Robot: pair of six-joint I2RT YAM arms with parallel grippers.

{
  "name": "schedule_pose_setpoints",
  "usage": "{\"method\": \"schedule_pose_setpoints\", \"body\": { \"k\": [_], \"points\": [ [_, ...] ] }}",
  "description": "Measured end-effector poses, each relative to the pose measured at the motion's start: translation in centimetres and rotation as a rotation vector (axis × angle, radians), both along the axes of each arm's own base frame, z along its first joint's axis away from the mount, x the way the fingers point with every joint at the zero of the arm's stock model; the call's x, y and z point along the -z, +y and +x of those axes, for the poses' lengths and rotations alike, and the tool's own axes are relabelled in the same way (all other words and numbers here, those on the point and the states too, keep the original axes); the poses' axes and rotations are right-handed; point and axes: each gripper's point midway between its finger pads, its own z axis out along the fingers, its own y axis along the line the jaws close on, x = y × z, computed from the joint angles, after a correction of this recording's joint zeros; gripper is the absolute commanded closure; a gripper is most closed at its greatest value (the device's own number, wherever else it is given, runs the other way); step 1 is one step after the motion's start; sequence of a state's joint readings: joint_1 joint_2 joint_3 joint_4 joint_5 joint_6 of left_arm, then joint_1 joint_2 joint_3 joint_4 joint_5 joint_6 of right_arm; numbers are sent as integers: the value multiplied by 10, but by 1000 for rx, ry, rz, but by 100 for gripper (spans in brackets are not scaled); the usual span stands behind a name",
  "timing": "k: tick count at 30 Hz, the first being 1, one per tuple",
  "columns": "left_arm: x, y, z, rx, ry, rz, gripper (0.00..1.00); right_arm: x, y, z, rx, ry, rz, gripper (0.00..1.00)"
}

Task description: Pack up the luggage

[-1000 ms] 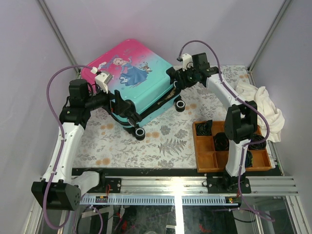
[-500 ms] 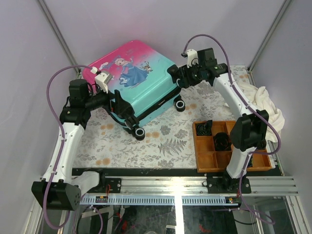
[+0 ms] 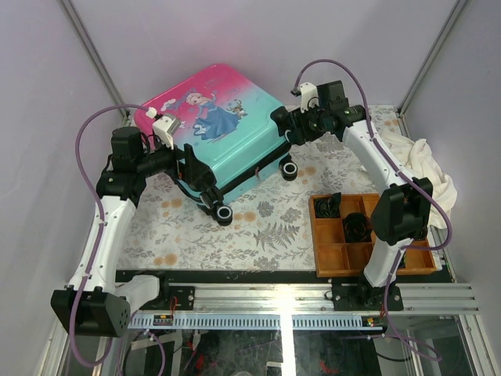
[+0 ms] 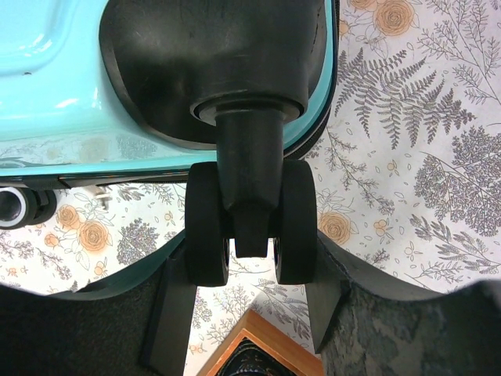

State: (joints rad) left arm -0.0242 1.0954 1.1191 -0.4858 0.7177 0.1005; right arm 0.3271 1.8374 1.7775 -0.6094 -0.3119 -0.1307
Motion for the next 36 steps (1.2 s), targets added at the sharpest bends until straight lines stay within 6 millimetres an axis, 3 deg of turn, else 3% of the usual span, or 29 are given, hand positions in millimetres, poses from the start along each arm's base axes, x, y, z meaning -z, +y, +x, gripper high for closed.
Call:
{"method": "schedule_pose_setpoints", "body": {
  "k": [10,17,19,23,25,28,31,36],
  "points": [
    [0,0,0,0,0,0,0,2,-6,2,-14,-20,-45,97],
    [0,0,0,0,-1,0,0,18,-11,2,-17,-18,-79,69],
    [0,0,0,0,-1,0,0,19,-12,2,-17,-14,-79,57],
    [0,0,0,0,-1,0,0,18,-12,1,-21,-11,-70,22],
    [0,0,0,0,-1,0,0,17,-11,1,-23,-9,-59,11],
    [0,0,0,0,-1,0,0,7,-14,-1,-20,-24,-40,0],
    [0,0,0,-1,-1,1,0,-13,-17,-12,-17,-60,-9,1],
    [0,1,0,-5,0,2,0,-60,-16,-50,-38,-160,103,2]
  ]
}}
